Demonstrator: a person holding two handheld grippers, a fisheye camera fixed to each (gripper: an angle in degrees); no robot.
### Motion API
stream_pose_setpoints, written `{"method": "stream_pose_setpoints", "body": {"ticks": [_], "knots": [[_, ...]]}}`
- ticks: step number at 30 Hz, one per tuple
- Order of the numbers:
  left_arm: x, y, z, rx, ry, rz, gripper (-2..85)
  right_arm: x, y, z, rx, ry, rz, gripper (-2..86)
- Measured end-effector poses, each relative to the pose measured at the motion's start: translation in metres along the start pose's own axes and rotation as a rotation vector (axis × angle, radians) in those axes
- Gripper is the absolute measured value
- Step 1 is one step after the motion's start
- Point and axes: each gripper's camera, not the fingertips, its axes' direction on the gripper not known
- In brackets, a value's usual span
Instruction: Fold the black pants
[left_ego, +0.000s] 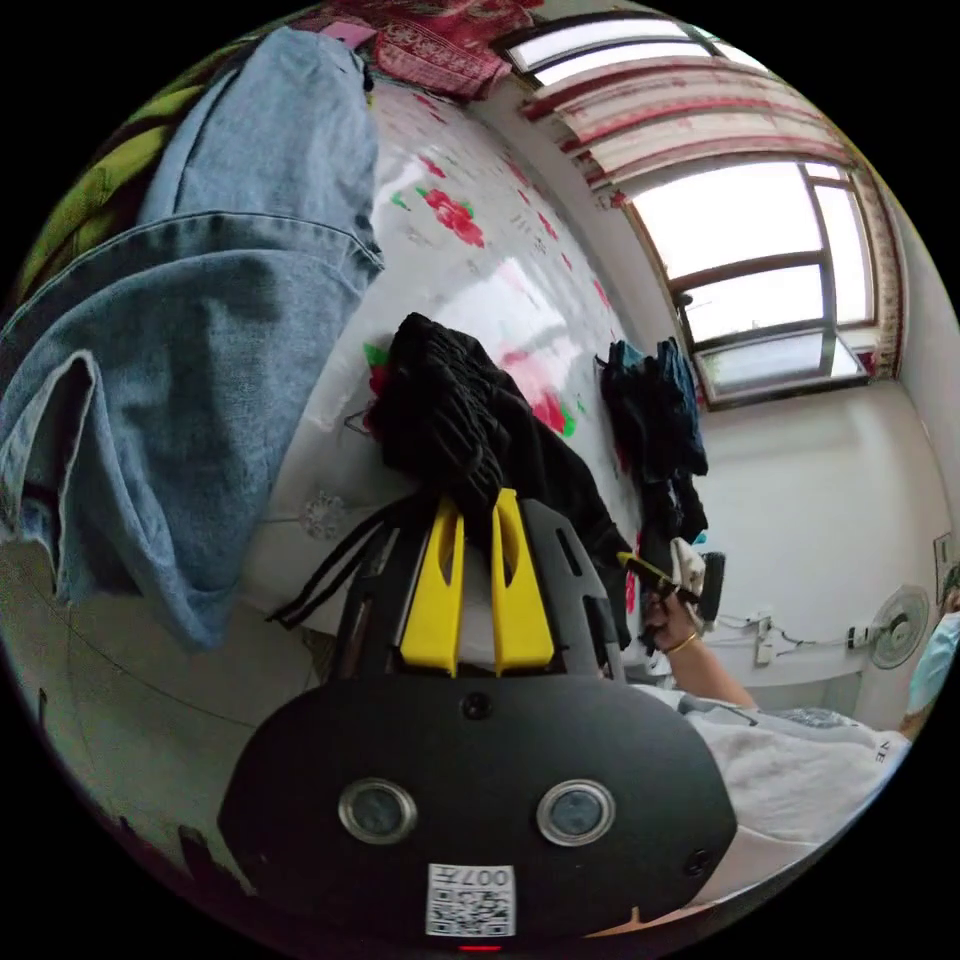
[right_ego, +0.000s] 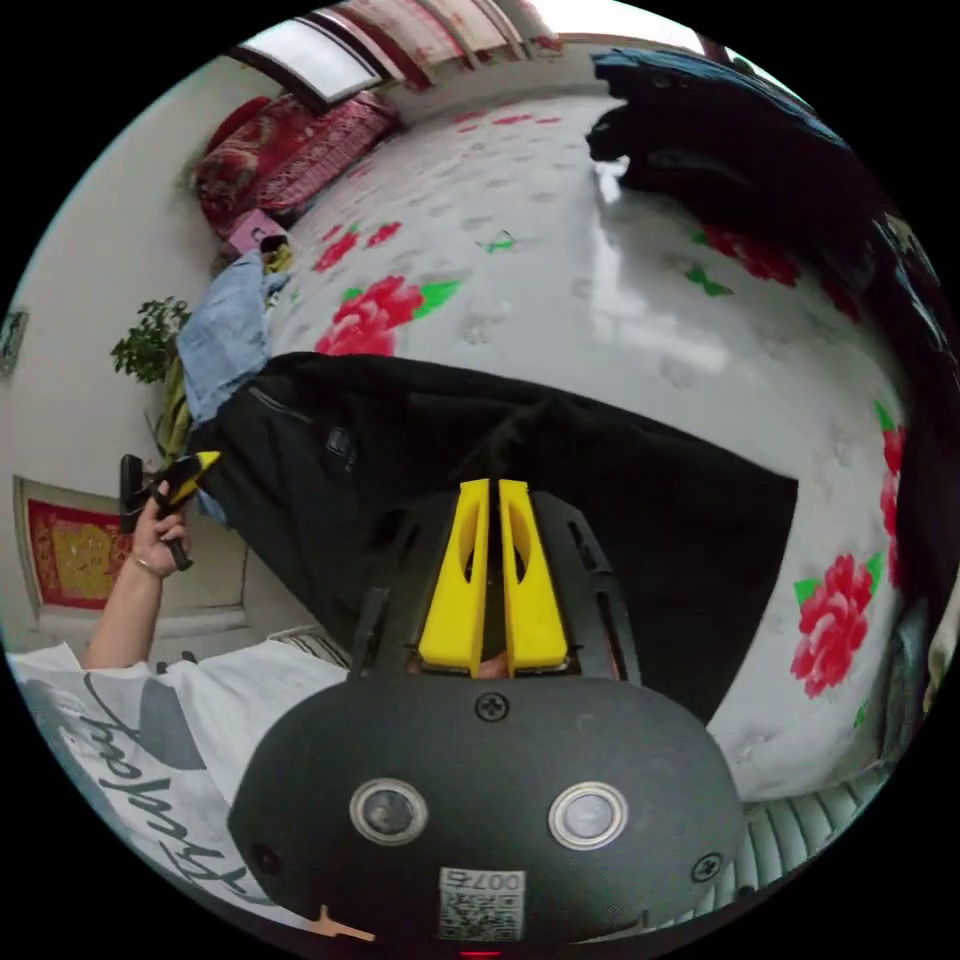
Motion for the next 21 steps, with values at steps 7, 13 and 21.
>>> {"method": "stream_pose_setpoints", "body": {"ticks": [7,13,21], "knots": [[0.001,0.022,0.011,0.023,0.058,-0.086,3.8,-0.042,-0.043,-0.014,0.013,-0.259,-0.086,3.9],[0.132,0.020,0.014,0.038,0.095,0.272,1.8,-0.020,0.018,-0.067,0.121,-0.221,-0.054,5.4],[0.430,0.083,0.131,-0.267,0.210,1.090,2.9,0.080,0.144,-0.143,0.240,-0.120,0.271,6.9]]}}
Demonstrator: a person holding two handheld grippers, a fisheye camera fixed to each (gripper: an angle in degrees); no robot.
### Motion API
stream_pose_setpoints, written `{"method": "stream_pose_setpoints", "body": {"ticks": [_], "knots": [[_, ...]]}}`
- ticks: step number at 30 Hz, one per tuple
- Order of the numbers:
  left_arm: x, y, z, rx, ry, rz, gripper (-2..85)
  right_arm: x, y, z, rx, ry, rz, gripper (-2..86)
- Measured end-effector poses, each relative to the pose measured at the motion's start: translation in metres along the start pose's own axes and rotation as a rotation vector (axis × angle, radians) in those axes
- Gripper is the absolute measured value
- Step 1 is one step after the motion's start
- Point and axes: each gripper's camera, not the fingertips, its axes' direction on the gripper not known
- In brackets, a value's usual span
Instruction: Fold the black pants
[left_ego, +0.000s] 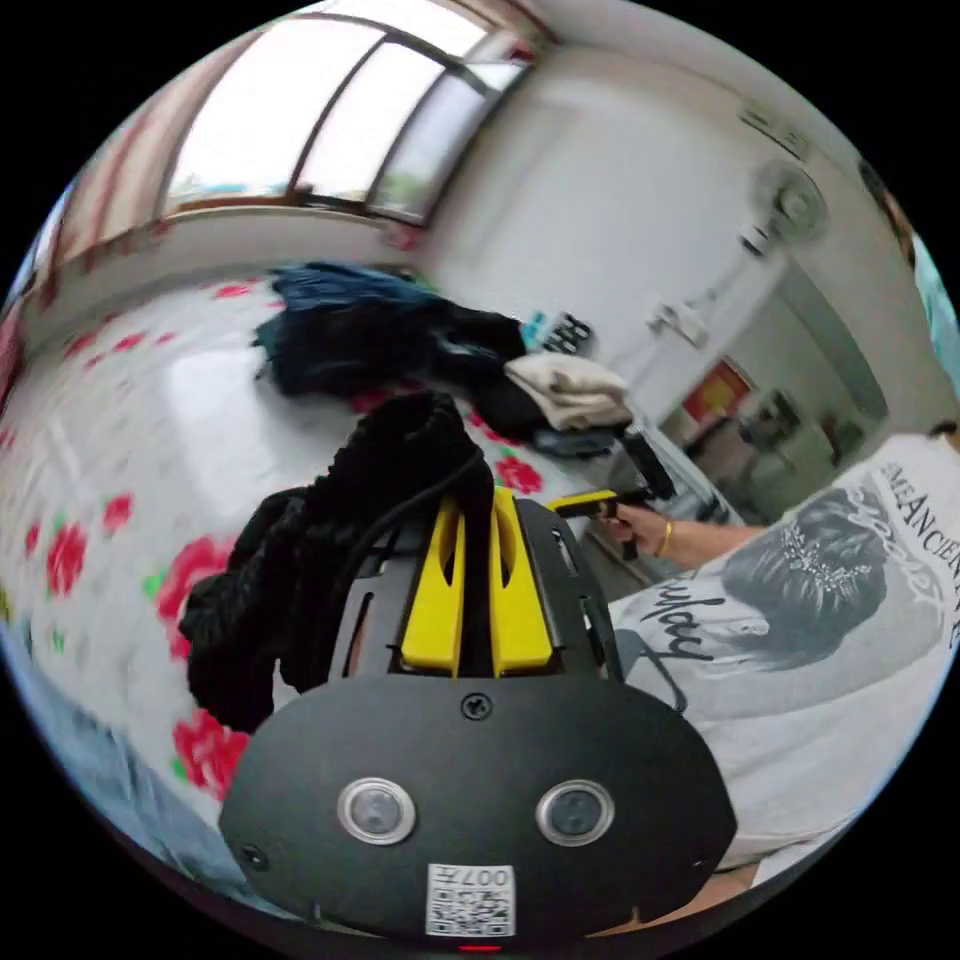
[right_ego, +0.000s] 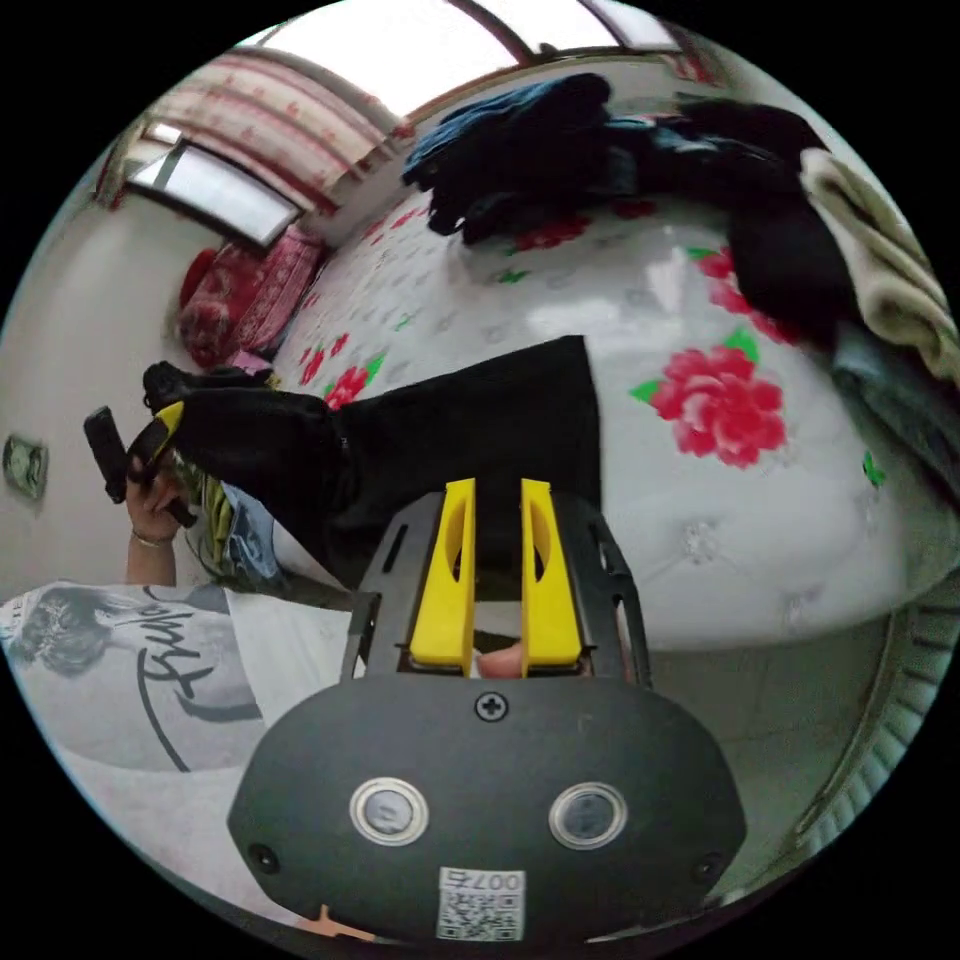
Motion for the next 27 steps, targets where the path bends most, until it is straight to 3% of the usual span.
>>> {"method": "stream_pose_setpoints", "body": {"ticks": [4,7,11,18,23,27], "knots": [[0.092,-0.066,0.155,-0.341,0.174,0.294,6.6,0.052,0.028,-0.049,0.136,-0.044,0.194,7.7],[0.133,-0.068,0.232,-0.502,0.177,0.352,8.5,0.073,0.042,-0.066,0.180,-0.069,0.271,8.3],[0.131,-0.060,0.241,-0.465,0.218,0.251,8.3,0.076,0.049,-0.077,0.200,-0.110,0.267,9.4],[0.065,-0.007,0.229,-0.484,0.088,-0.074,8.3,0.056,0.011,-0.075,0.173,-0.083,0.148,11.3],[0.088,0.019,0.278,-0.624,-0.007,-0.030,8.8,0.015,-0.052,-0.054,0.030,0.081,-0.038,12.0],[0.098,0.037,0.311,-0.718,-0.215,0.042,0.2,0.030,-0.079,-0.015,-0.163,0.153,-0.035,11.2]]}}
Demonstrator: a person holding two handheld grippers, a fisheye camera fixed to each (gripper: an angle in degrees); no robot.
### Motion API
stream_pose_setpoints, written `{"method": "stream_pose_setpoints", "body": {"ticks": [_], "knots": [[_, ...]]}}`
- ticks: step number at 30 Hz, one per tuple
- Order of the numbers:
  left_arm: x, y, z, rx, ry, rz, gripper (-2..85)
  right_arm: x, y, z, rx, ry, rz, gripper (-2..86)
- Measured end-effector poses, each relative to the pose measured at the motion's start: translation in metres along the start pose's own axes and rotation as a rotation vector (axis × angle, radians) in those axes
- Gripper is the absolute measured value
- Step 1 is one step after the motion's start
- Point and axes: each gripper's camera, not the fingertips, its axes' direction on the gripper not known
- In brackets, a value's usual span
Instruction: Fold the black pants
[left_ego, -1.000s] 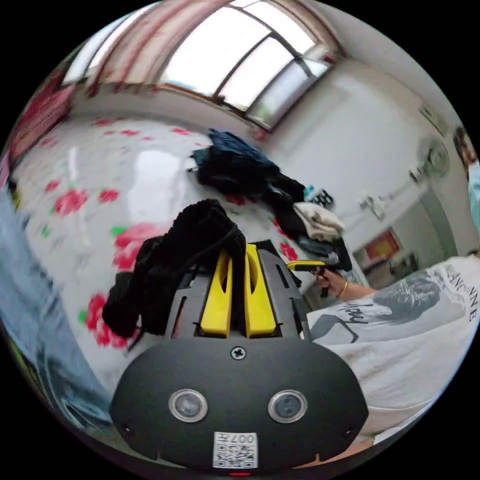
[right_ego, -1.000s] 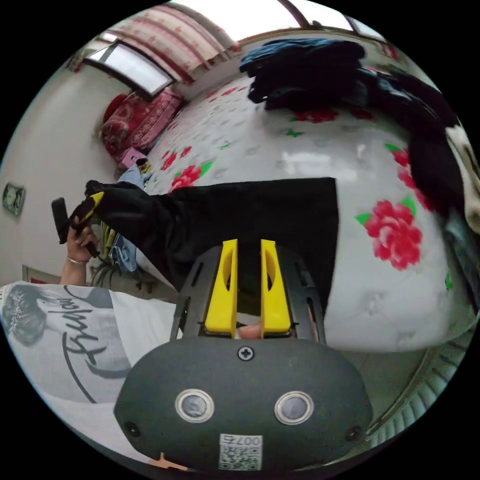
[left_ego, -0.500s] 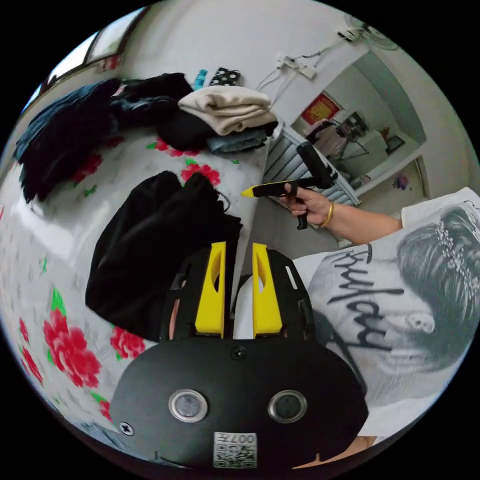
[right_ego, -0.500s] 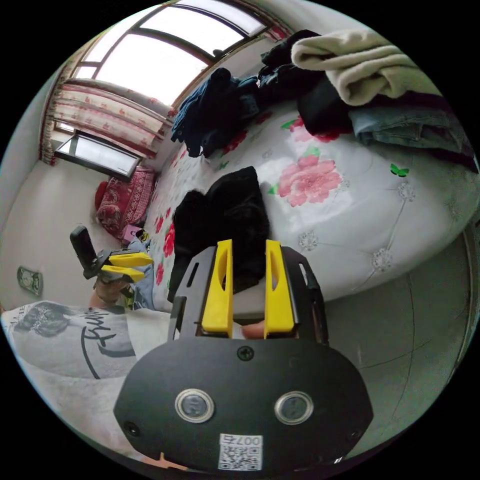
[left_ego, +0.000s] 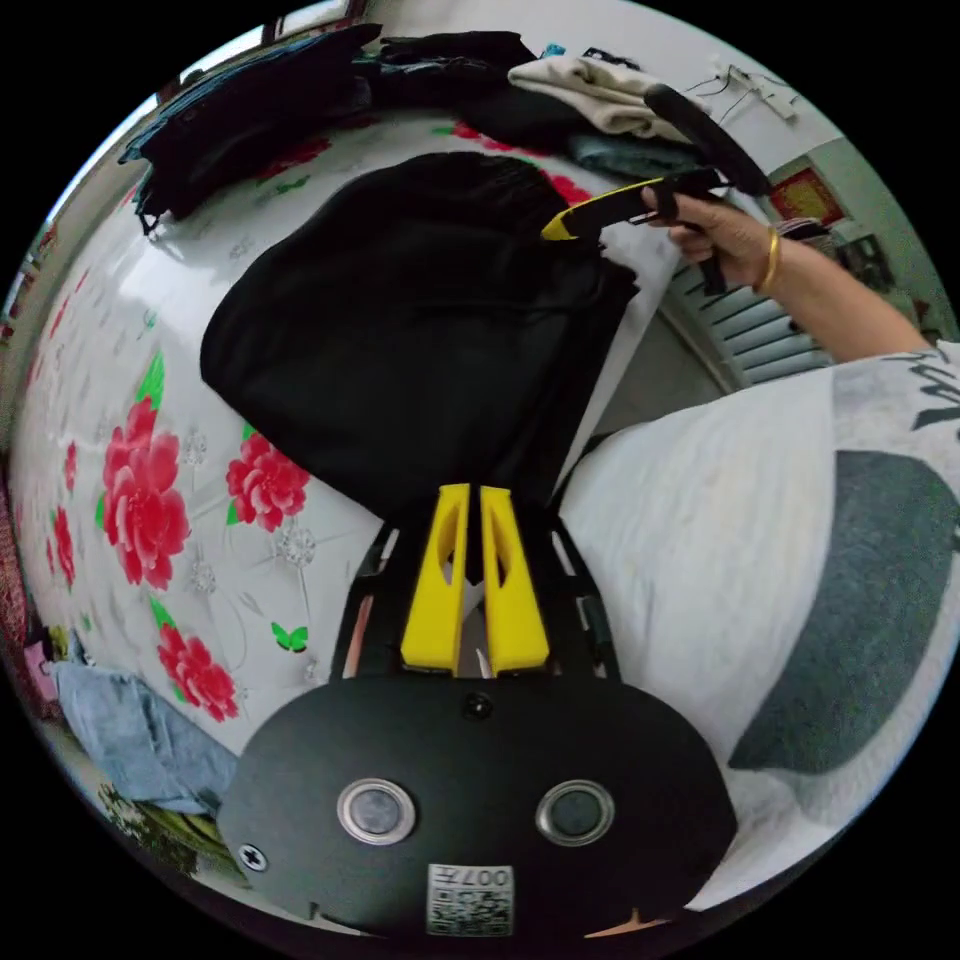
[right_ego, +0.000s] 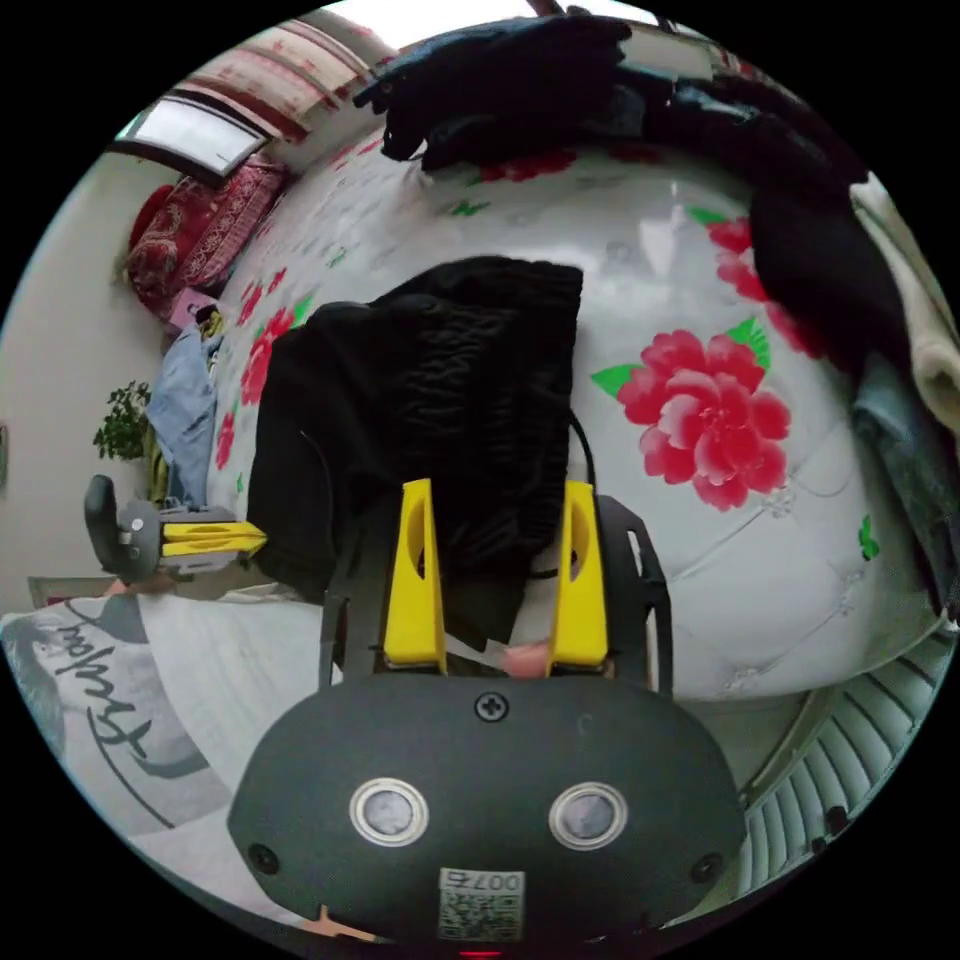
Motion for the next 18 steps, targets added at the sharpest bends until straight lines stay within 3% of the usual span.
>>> {"method": "stream_pose_setpoints", "body": {"ticks": [3,8,13,18], "knots": [[-0.002,0.000,0.007,-0.064,-0.030,0.021,-0.7,0.011,-0.007,-0.001,-0.079,-0.086,-0.008,6.7],[-0.022,0.025,-0.007,-0.016,-0.014,-0.013,-0.8,0.016,0.015,-0.101,0.105,-0.201,-0.095,2.1],[-0.092,0.062,-0.006,0.147,0.216,-0.316,0.7,0.060,0.016,-0.065,-0.063,-0.149,0.055,5.3],[-0.163,0.099,0.000,0.325,0.447,-0.541,9.3,0.114,0.035,-0.083,0.106,-0.412,0.240,11.0]]}}
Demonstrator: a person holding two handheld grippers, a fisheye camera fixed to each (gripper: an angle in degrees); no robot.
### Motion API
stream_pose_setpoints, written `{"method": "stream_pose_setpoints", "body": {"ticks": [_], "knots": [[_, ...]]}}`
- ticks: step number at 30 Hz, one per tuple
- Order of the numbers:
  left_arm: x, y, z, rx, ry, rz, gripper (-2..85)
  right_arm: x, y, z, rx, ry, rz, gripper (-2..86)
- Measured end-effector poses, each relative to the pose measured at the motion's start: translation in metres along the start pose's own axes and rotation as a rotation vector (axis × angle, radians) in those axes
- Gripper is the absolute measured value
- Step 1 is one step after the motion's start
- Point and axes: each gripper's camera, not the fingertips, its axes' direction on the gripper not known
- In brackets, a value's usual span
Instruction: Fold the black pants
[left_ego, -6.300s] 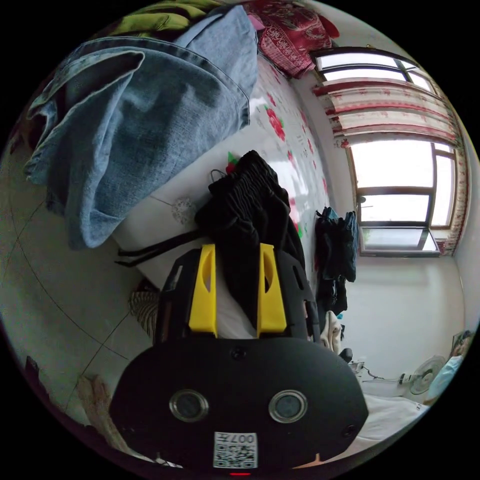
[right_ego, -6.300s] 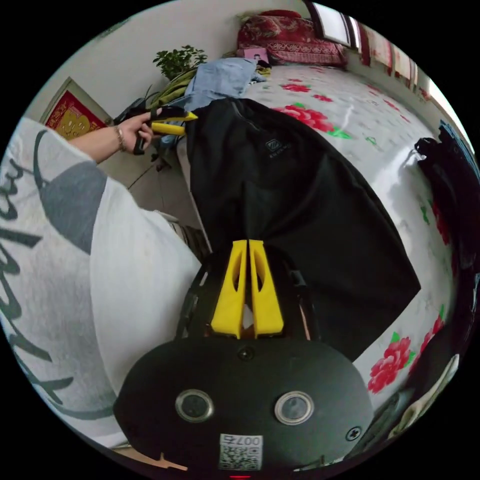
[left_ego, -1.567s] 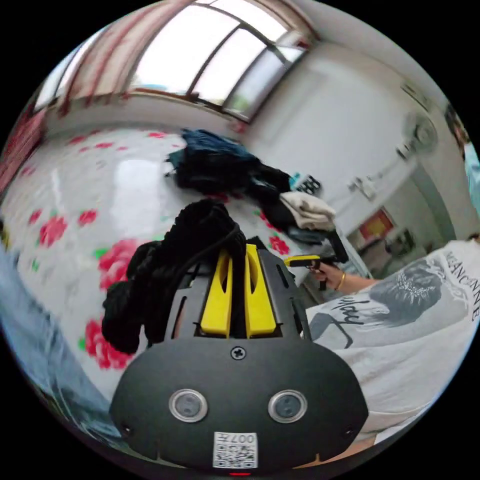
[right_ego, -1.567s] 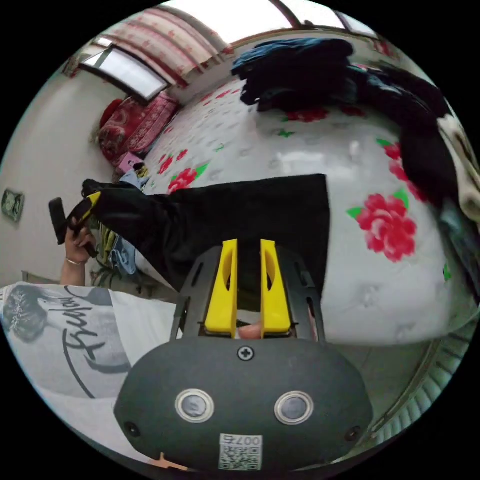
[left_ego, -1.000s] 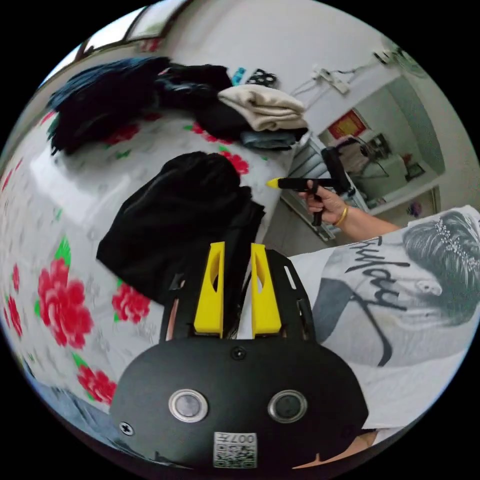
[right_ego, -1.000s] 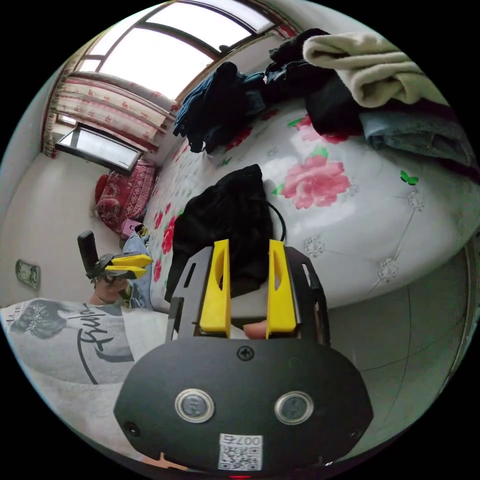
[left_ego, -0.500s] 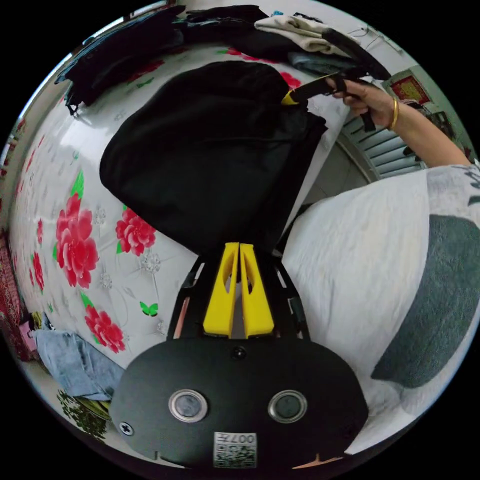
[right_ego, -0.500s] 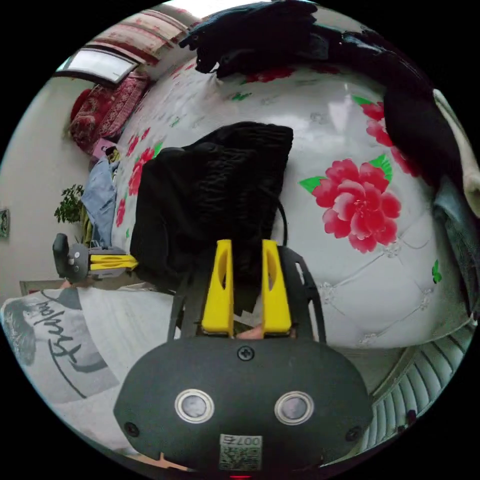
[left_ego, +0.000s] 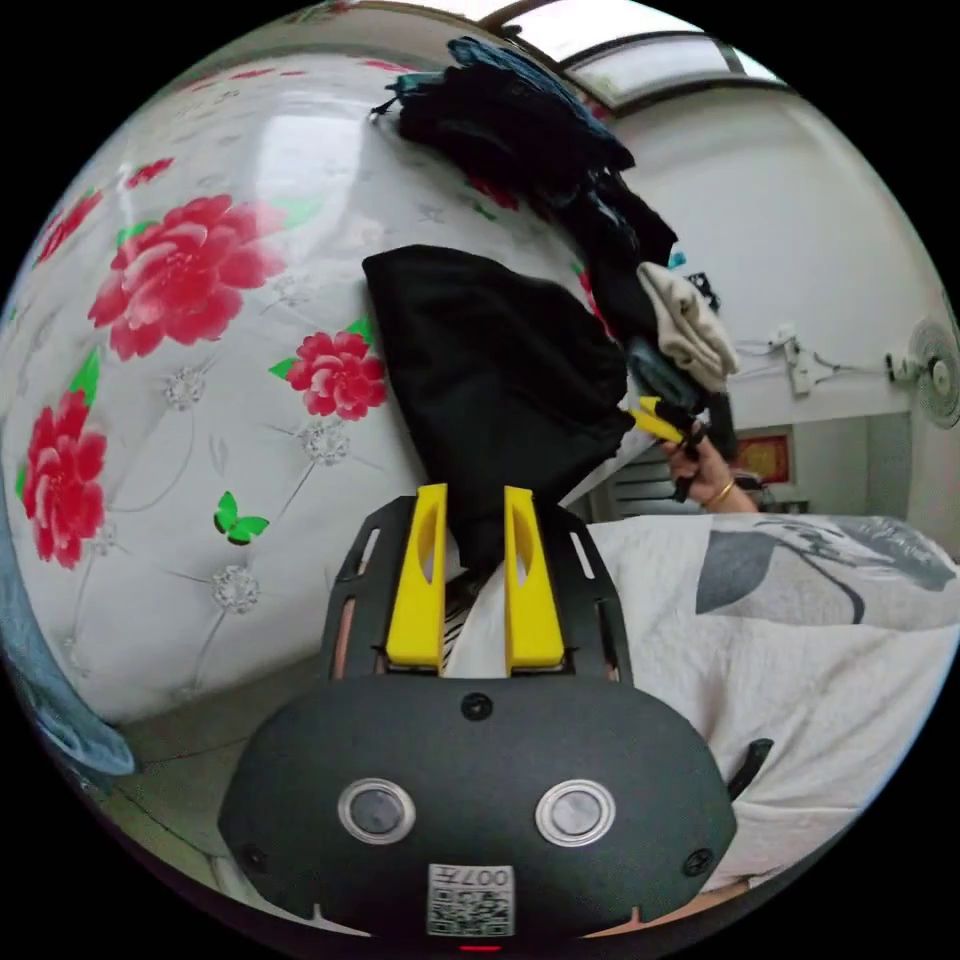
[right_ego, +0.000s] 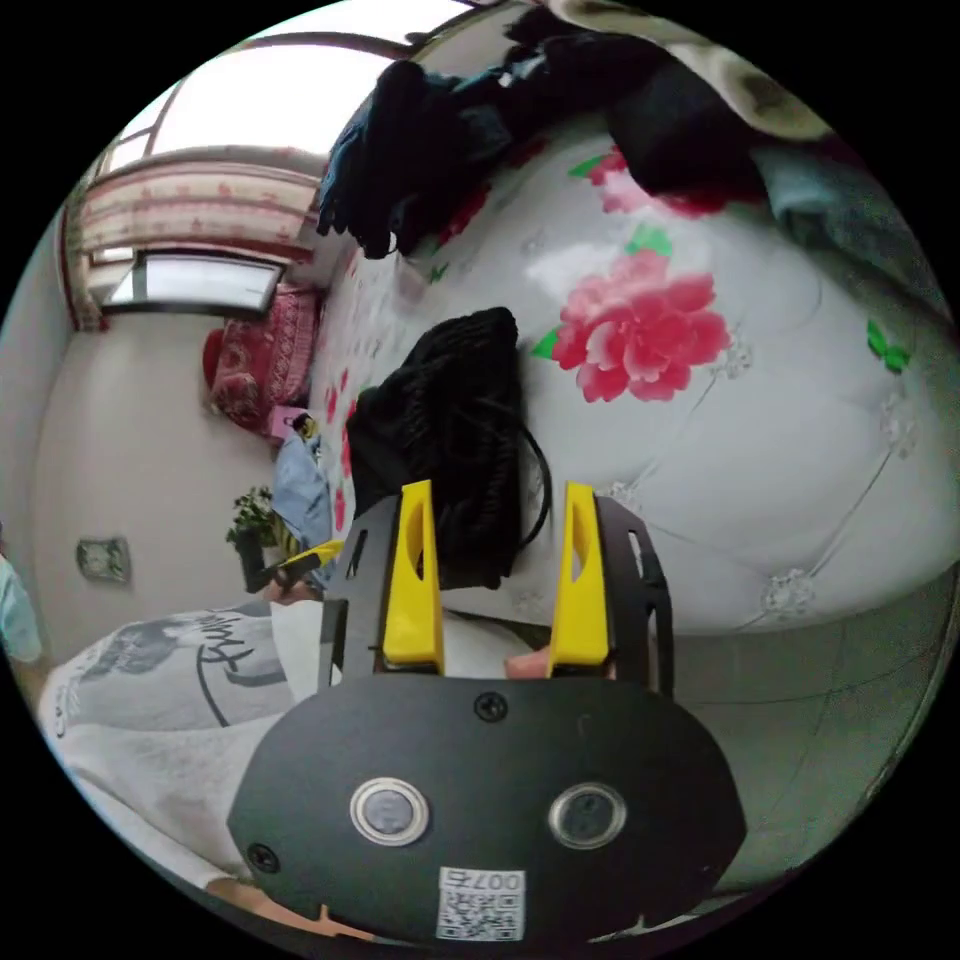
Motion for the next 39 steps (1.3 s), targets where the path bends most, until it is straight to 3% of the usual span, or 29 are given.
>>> {"method": "stream_pose_setpoints", "body": {"ticks": [4,7,11,16,22,26,32,36,39], "knots": [[-0.049,-0.020,0.027,-0.117,0.114,-0.070,14.9,0.039,-0.001,-0.003,0.007,-0.141,0.084,11.4],[-0.062,-0.034,0.038,-0.167,0.126,-0.064,14.0,0.037,-0.013,0.016,-0.111,-0.294,0.068,9.7],[-0.081,-0.047,0.039,-0.228,0.148,-0.058,8.4,0.016,-0.027,0.052,-0.241,-0.203,0.021,4.4],[-0.085,-0.079,-0.014,-0.095,0.374,-0.024,6.3,0.002,-0.040,0.023,-0.197,-0.351,0.009,1.8],[-0.067,-0.170,-0.104,0.049,0.496,0.110,5.9,-0.046,-0.099,-0.035,-0.112,-0.452,-0.055,0.8],[-0.036,-0.255,-0.157,0.084,0.465,0.239,5.7,-0.110,-0.183,-0.087,-0.015,-0.435,-0.197,0.7],[0.051,-0.385,-0.274,0.282,0.383,0.515,6.1,-0.228,-0.292,-0.181,0.244,-0.367,-0.506,1.0],[0.076,-0.462,-0.308,0.429,0.172,0.573,6.1,-0.257,-0.357,-0.186,0.356,-0.306,-0.547,1.5],[0.052,-0.506,-0.280,0.449,0.014,0.500,5.5,-0.244,-0.412,-0.148,0.384,-0.247,-0.474,2.7]]}}
